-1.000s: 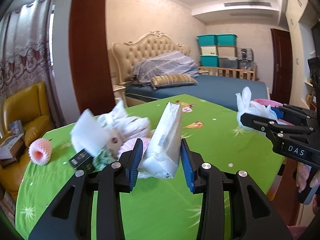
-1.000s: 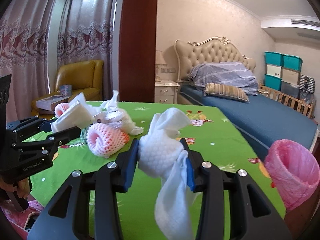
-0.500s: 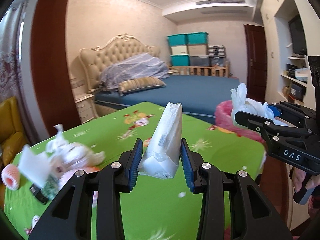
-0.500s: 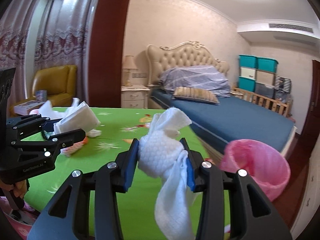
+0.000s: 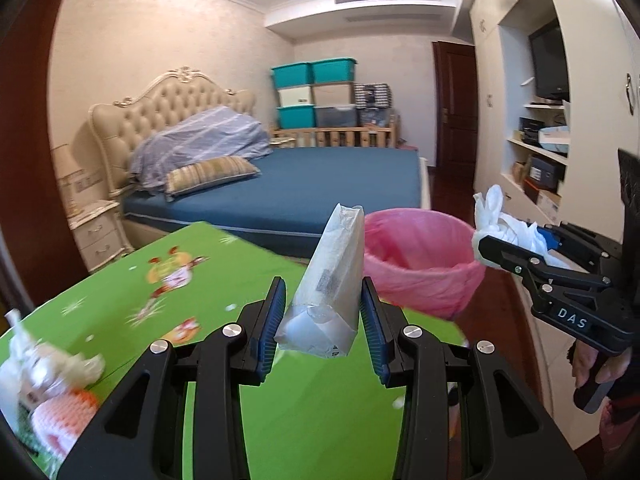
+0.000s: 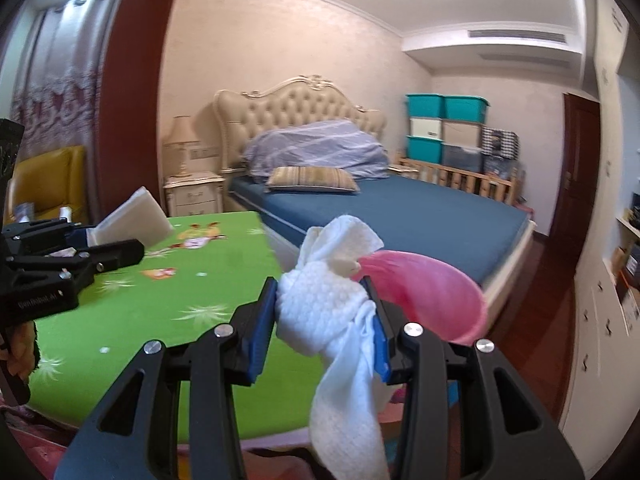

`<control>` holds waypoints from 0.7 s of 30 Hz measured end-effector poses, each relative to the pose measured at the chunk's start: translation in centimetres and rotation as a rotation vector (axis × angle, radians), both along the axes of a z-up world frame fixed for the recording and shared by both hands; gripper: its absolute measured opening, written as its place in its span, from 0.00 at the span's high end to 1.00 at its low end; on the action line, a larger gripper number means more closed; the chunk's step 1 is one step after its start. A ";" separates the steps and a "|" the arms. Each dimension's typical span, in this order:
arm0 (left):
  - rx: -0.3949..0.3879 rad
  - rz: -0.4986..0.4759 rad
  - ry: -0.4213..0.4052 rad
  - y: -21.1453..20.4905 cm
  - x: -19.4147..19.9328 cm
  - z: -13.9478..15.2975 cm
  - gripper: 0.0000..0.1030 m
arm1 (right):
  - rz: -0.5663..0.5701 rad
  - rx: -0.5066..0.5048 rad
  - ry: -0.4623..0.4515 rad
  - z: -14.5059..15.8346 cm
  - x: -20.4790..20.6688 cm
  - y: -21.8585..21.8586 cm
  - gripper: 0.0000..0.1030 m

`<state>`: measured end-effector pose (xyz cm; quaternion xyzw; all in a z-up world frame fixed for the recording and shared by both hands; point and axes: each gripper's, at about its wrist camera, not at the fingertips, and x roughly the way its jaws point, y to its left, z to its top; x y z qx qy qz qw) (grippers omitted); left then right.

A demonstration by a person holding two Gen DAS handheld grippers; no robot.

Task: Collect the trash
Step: 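Carry the tissue and packet to the pink wastebasket with both tools, then open both tools to drop the tissue and packet into the wastebasket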

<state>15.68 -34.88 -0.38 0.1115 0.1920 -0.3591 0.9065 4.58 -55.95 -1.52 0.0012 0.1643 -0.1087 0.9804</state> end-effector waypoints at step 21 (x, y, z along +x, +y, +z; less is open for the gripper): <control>-0.033 -0.109 0.129 -17.3 8.1 0.1 0.64 | -0.088 -0.003 0.081 -1.7 7.0 -11.5 0.59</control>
